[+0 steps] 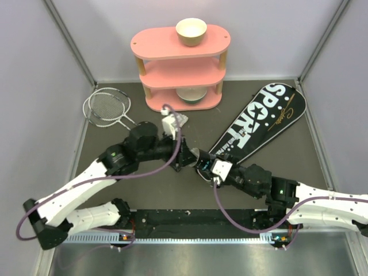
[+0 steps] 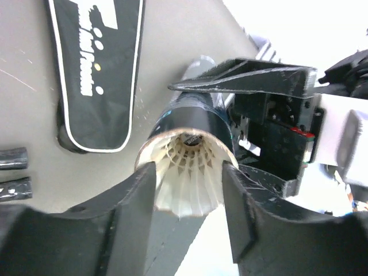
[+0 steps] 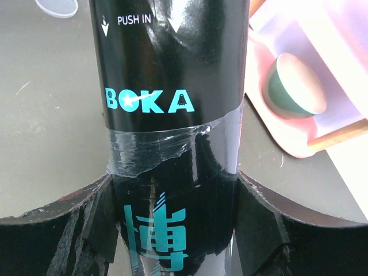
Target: Pack up the badminton gear
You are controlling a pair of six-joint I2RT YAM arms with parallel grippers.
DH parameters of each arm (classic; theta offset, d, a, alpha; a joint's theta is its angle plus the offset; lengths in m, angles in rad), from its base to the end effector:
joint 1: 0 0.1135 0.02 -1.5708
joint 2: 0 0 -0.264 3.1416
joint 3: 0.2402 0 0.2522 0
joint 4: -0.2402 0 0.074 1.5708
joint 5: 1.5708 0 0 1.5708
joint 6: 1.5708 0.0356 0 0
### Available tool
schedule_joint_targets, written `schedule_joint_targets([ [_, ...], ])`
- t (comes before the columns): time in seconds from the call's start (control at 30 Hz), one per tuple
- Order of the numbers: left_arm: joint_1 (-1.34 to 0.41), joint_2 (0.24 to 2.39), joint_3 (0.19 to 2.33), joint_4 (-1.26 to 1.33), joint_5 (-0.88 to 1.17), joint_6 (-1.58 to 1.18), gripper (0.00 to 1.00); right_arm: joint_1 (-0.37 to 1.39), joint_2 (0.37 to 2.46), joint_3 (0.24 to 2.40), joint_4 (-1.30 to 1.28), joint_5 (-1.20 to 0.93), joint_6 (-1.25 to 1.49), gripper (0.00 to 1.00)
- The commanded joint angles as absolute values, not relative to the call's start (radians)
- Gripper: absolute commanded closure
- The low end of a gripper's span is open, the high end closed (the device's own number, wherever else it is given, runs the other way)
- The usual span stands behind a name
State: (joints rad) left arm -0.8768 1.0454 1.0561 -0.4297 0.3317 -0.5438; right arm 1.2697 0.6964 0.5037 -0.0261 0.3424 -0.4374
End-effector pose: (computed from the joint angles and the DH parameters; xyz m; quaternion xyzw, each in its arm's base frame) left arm 0.1384 -0.1844 0.3607 0.2258 0.8009 -0.4552 0.3169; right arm 0.0631 0.1630 0.2715 -0.5092 0.5856 0.1277 0.6176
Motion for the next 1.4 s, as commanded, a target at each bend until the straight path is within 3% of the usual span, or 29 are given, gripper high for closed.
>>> schedule_joint_targets([
  [0.0,-0.871,0.868,1.063,-0.44,0.27,-0.494,0.37,1.278,0.704,0.512,0.048,0.386,-0.419,1.0],
  [0.03,-0.87,0.824,1.068,-0.448,0.255,-0.486,0.26,1.279,0.701,0.512,0.048,0.396,-0.413,1.0],
  [0.17,-0.867,0.75,1.074,-0.459,0.222,-0.483,0.14,1.279,0.698,0.511,0.049,0.405,-0.403,1.0],
  [0.43,-0.864,0.755,1.086,-0.445,0.118,-0.497,0.12,1.279,0.651,0.506,0.046,0.46,-0.358,1.0],
  [0.57,-0.838,0.817,1.086,-0.433,-0.137,-0.557,0.14,1.281,0.626,0.511,0.019,0.546,-0.304,1.0],
  [0.6,-0.804,0.837,1.08,-0.428,-0.162,-0.602,0.1,1.279,0.623,0.524,0.005,0.57,-0.264,1.0],
  [0.8,-0.534,1.153,1.048,-0.257,0.064,-0.767,0.14,1.279,0.592,0.581,-0.118,0.656,-0.175,1.0],
  [0.87,-0.519,1.334,1.101,-0.267,0.034,-0.762,0.19,1.279,0.583,0.589,-0.135,0.655,-0.184,1.0],
  [1.1,-0.515,1.892,1.575,-0.495,-0.225,-0.723,0.17,1.279,0.52,0.589,-0.155,0.614,-0.181,1.0],
  [1.27,-0.515,2.104,1.806,-0.575,-0.325,-0.546,0.12,1.279,0.499,0.591,-0.166,0.58,-0.184,1.0],
  [1.37,-0.515,2.152,1.827,-0.563,-0.278,-0.411,0.11,1.279,0.491,0.586,-0.164,0.551,-0.179,1.0],
])
